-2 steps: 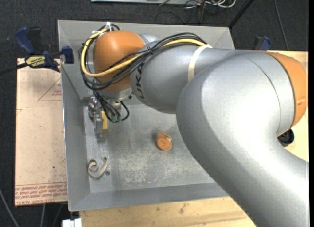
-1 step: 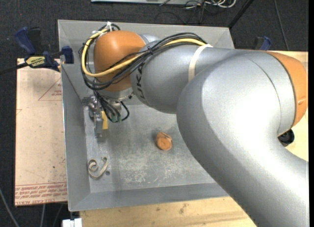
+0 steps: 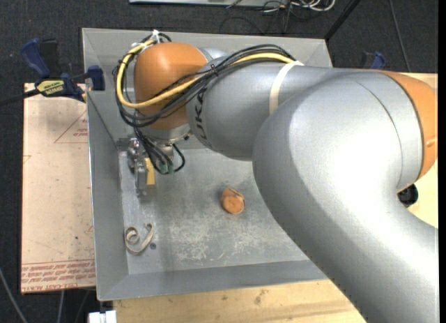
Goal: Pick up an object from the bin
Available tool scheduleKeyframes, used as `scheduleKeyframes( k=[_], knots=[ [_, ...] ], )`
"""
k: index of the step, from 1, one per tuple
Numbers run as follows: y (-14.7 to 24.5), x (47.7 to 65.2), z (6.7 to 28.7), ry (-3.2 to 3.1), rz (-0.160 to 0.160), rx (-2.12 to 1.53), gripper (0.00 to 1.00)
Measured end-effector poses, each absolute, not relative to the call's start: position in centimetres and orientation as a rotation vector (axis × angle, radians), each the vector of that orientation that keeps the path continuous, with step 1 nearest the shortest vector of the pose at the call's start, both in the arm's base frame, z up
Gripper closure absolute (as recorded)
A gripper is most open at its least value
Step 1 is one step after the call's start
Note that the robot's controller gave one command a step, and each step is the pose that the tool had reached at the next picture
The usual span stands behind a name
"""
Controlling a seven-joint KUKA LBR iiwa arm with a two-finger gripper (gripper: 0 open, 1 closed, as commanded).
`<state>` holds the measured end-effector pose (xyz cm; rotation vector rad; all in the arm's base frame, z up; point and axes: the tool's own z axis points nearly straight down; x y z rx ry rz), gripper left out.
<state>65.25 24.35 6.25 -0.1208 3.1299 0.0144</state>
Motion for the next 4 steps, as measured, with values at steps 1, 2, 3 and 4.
scheduleKeyframes(
  k=[1, 2, 3, 4],
  knots=[
    [24.2, 65.0, 8.0, 3.140, 0.004, -0.123, 1.00],
    [24.1, 65.0, 10.0, 3.138, 0.002, -0.123, 1.00],
    [24.1, 65.1, 11.9, 3.137, 0.003, -0.123, 1.00],
    [24.1, 65.1, 13.6, 3.135, 0.004, -0.122, 1.00]
  ],
)
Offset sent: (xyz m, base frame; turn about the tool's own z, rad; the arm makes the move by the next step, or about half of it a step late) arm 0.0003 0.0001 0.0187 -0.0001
